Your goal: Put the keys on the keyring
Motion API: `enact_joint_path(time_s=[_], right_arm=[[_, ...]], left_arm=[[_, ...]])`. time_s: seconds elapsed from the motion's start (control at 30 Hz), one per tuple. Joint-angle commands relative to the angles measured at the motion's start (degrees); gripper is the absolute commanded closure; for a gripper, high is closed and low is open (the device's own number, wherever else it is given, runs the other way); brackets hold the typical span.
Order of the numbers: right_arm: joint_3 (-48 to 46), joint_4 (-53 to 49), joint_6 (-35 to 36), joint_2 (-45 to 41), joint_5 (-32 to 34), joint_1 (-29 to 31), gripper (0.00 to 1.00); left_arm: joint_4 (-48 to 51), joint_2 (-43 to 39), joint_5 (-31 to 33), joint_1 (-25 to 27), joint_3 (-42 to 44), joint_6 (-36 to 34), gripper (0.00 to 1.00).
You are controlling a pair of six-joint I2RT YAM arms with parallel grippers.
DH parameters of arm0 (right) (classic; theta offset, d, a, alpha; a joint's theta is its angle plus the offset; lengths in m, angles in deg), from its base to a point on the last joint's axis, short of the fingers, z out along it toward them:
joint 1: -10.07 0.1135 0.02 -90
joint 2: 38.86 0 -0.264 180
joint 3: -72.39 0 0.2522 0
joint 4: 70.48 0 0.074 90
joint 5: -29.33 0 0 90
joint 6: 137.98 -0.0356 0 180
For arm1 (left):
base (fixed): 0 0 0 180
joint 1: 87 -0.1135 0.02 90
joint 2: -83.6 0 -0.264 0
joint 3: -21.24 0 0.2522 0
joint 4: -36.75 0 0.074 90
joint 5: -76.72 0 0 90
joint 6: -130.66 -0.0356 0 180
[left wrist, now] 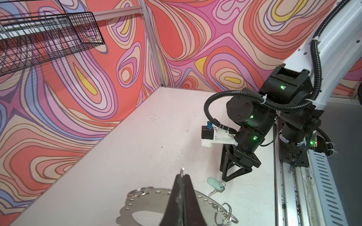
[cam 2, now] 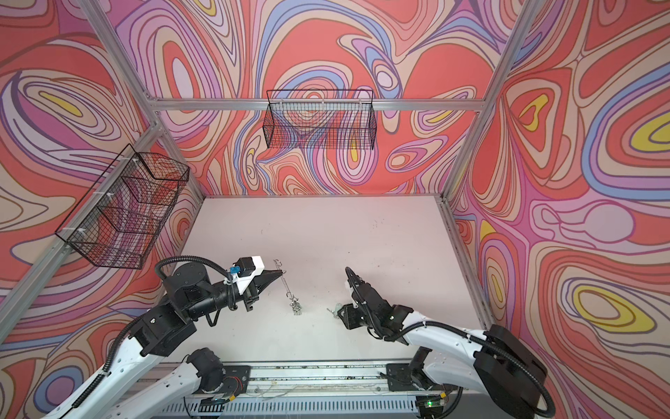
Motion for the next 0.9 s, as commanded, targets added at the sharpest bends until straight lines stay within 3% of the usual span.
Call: enact_joint_path(time_s=[0.0,0.2,0.43,0.7,0.87], right_arm=[[-6.51,17.62,-5.58,-2.02,0.40,-0.28,0.66],[-15.34,30.96,-8.07,-3.53,1.12,0.25,0.69],[-16.43,34.66,-8.36,-0.07,3.01,3.03,0.69],[-16.88,31.63,-9.43,-0.58,10.38,6.84,0.70],[-15.25,30.59,-8.98,1.95,8.72,6.78,0.71]], left_arm=[[-3.47,-0.25,-0.54,0.06,0.23,0.05,1.00],[-3.48,0.23,-0.69,0.06,0.24,0.02,1.00],[-3.39,0.20,-0.47,0.06,0.32,-0.12,1.00],[-3.39,0.37,-0.77,0.06,0.33,-0.02,1.00],[-3.38,0.31,-0.82,0.06,0.32,-0.02,1.00]])
